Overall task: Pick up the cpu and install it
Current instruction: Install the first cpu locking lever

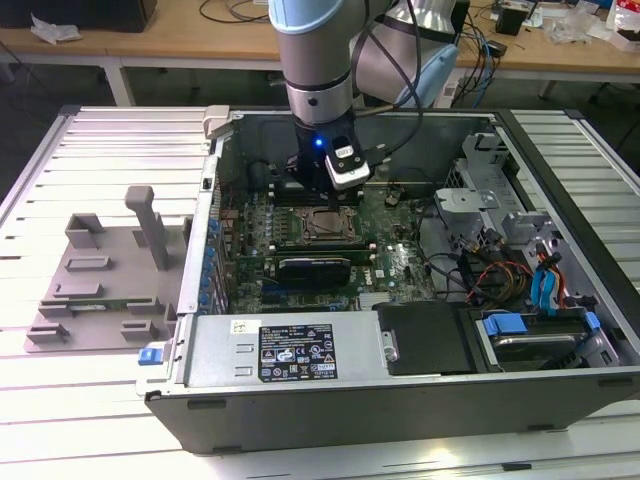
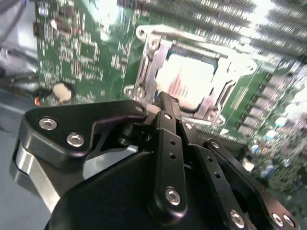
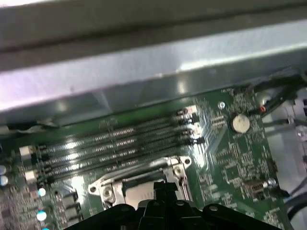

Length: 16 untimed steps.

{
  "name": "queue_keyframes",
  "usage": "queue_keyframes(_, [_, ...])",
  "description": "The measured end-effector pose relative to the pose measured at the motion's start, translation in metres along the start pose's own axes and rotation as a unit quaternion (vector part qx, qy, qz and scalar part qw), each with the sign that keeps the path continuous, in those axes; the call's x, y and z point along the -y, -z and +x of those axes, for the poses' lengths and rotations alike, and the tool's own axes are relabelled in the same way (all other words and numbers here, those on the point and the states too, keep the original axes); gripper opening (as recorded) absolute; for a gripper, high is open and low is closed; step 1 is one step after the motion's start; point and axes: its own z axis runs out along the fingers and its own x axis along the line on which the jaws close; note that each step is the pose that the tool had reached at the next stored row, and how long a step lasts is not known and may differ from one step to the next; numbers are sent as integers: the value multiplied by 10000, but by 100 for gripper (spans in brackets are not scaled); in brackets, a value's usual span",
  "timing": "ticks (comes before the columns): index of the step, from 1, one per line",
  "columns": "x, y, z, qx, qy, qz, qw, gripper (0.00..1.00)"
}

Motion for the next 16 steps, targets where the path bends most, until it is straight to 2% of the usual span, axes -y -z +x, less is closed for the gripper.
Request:
queue_keyframes(3, [3, 0, 0, 1, 1, 3, 10000, 11])
queue_keyframes(4, [3, 0, 0, -12, 1, 7, 10000, 11])
queue_keyframes(5, [3, 0, -1, -62, -1, 20, 10000, 11])
queue_keyframes(6, [2, -2, -5, -209, -6, 61, 9998, 11])
queue_keyframes(7, [2, -2, -5, -225, -6, 66, 9997, 11])
queue_keyframes(9, [2, -3, -6, -229, -4, 69, 9997, 11])
queue_keyframes(12, [2, -3, -6, -215, 220, 145, 9994, 11])
queue_keyframes(14, [2, -3, -6, -193, 442, 263, 9985, 11])
queue_keyframes(16, [2, -2, -5, -156, 524, 434, 9976, 11])
